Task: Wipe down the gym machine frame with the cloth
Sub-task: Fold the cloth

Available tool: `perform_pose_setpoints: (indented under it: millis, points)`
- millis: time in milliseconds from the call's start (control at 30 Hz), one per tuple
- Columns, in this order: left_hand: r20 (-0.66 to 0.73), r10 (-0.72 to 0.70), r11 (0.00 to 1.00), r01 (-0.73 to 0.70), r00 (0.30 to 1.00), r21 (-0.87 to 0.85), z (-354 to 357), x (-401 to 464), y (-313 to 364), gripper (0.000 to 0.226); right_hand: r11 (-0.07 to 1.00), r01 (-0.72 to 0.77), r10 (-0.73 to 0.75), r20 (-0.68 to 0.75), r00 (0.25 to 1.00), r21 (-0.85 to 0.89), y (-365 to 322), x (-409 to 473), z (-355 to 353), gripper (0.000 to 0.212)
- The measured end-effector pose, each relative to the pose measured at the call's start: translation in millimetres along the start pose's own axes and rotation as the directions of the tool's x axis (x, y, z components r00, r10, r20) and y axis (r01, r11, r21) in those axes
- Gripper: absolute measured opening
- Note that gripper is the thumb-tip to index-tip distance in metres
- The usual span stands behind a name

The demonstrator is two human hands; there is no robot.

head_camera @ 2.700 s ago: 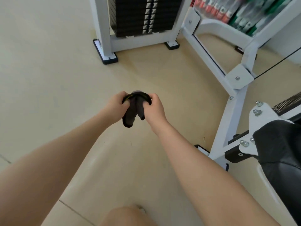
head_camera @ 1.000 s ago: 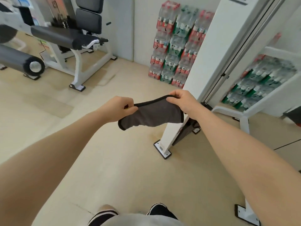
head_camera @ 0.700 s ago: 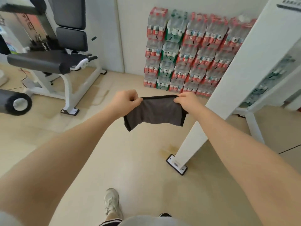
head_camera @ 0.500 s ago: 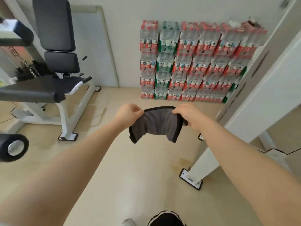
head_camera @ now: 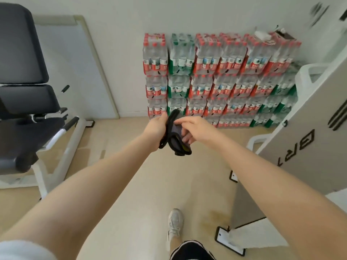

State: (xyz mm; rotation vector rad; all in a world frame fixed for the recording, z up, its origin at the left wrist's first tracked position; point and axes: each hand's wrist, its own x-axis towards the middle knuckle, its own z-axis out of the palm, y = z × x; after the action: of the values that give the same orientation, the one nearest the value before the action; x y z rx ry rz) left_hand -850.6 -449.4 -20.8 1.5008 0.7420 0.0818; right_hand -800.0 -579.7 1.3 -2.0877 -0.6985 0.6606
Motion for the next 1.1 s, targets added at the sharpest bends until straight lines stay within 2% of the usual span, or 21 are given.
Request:
perform_pose_setpoints:
  millis: [133,200,233,300,367,433,533,600,667,733,800,900,1100]
  points:
    - [0.054,-0.048,0.996,0.051,0.997,-0.069,2,86,58,0.047,0.98,0.083,-0.063,0.111,0.992,-0.183,-12,87,-51,0.043]
    - [0.105,-0.048,0.993,0.059,0.993,-0.104,3,125,84,0.048,0.97,0.134,-0.106,0.143,0.984,-0.204,-21,127,-76,0.04]
    - [0.121,-0.029,0.993,0.042,0.992,-0.112,4,143,96,0.045,0.973,0.148,-0.13,0.113,0.985,-0.177,-25,146,-88,0.038]
    - [0.132,0.035,0.986,-0.013,0.991,-0.166,9,176,119,0.03,0.985,0.157,-0.162,-0.068,0.985,-0.067,-29,183,-108,0.031]
    - [0.132,0.081,0.98,-0.054,0.988,-0.194,14,209,141,0.02,0.988,0.144,-0.126,-0.273,0.954,0.047,-27,220,-127,0.02]
    - [0.143,0.122,0.979,-0.095,0.982,-0.182,18,245,160,0.025,0.983,0.1,-0.042,-0.345,0.938,0.154,-21,258,-144,0.023]
    - [0.182,0.174,0.974,-0.142,0.968,-0.178,25,302,188,0.023,0.947,0.002,0.095,-0.285,0.954,0.322,-6,321,-169,0.045]
    - [0.22,0.21,0.968,-0.17,0.952,-0.186,30,343,206,0.02,0.883,-0.061,0.192,-0.24,0.952,0.465,4,366,-185,0.05]
    - [0.244,0.227,0.962,-0.179,0.943,-0.205,34,387,224,0.021,0.774,-0.093,0.248,-0.164,0.955,0.627,12,412,-201,0.041]
    - [0.264,0.227,0.959,-0.168,0.937,-0.23,36,433,244,0.022,0.63,-0.099,0.234,-0.066,0.97,0.77,12,452,-218,0.03]
    - [0.272,0.225,0.955,-0.156,0.936,-0.253,38,476,269,0.018,0.549,-0.083,0.203,-0.037,0.978,0.832,7,492,-236,0.025]
    - [0.252,0.207,0.95,-0.132,0.945,-0.284,39,535,305,0.015,0.611,-0.047,0.197,-0.095,0.976,0.79,-2,552,-262,0.02]
    - [0.209,0.172,0.97,-0.129,0.963,-0.207,52,636,347,0.022,0.702,-0.002,0.201,-0.196,0.96,0.712,-6,656,-315,0.016]
